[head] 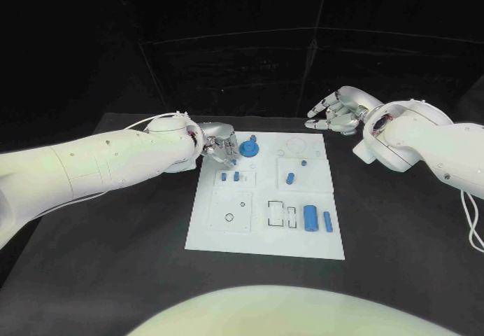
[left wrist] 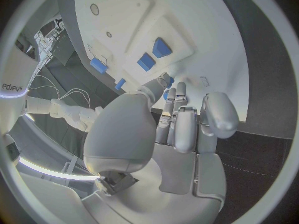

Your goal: Assemble the parts on the task board

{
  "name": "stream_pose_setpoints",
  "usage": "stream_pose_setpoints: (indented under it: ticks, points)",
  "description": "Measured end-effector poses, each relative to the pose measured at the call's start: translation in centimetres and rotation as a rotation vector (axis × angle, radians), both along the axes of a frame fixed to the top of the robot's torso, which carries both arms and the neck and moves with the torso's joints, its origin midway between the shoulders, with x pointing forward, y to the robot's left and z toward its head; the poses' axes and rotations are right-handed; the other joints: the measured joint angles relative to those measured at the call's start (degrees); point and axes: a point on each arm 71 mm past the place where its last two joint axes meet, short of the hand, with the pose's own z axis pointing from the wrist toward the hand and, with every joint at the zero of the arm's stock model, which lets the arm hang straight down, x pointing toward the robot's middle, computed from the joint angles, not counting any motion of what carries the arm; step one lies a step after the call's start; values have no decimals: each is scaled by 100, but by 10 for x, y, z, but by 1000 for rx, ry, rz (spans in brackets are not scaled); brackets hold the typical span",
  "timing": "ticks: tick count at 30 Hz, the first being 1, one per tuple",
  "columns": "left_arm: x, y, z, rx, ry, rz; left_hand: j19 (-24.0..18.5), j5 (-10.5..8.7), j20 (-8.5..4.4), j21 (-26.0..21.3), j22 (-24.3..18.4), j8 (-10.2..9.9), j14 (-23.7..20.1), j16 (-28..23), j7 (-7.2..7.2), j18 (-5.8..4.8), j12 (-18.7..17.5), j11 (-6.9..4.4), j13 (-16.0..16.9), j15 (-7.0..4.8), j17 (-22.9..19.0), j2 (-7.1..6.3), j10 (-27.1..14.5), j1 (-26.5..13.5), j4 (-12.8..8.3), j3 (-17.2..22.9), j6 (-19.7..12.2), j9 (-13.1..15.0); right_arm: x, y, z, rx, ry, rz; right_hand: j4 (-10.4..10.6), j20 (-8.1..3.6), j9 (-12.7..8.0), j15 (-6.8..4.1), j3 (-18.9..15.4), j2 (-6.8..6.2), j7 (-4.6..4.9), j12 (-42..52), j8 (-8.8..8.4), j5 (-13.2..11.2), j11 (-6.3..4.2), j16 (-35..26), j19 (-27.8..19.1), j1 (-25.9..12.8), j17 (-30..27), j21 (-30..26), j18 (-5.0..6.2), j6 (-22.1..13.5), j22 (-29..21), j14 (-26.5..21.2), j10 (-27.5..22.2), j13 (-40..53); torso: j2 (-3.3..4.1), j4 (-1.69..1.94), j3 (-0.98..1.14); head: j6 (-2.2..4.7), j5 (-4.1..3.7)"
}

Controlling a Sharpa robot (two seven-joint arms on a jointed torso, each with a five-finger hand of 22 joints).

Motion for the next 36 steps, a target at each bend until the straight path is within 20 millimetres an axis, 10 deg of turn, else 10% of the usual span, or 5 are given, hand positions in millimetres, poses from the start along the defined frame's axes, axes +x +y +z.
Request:
stream_pose_setpoints:
  ticks: [20, 25, 36]
  points:
    - [-3, 13, 0, -1, 8, 20, -19, 0, 59, 31, 62, -39, 1, -49, -102, 2, -116, 63, -6, 42, -147, -168, -309, -60, -25, -58, -410, -155, 1, -2, 0, -1, 0, -5, 0, 0, 0, 0, 0, 0, 0, -23, 0, 27, 28, -25, 0, 0, -1, 0, 0, 0, -18, 0, -41, -58, -1, 0, -3, 10, 5]
    - [-2, 23, 2, -31, -9, 52, -19, 0, 59, 31, 62, 3, 1, -49, -27, 3, -113, 67, 38, 42, -161, -168, -313, -60, 33, -115, -334, -155, 2, -6, -1, -10, -2, -17, -44, -42, -6, -43, 240, 103, -40, -2267, 71, 29, -30, -557, -190, 348, -159, -295, 59, 44, -429, 2, -1269, -2049, -1, 0, -5, 18, -10]
    - [-1, 50, 15, -348, -32, 226, -203, 0, 98, -463, -373, 156, 3, -155, 86, 5, 40, 63, 113, 44, -342, -34, -118, 11, 24, 40, -55, -135, -3, -9, -6, -128, -46, 30, -55, -30, 1, -94, 989, -229, -102, -4940, 67, -826, -15, -1121, -195, 877, -687, -471, 91, 724, -669, -9, -1239, -4355, -5, 2, -5, 127, -158]
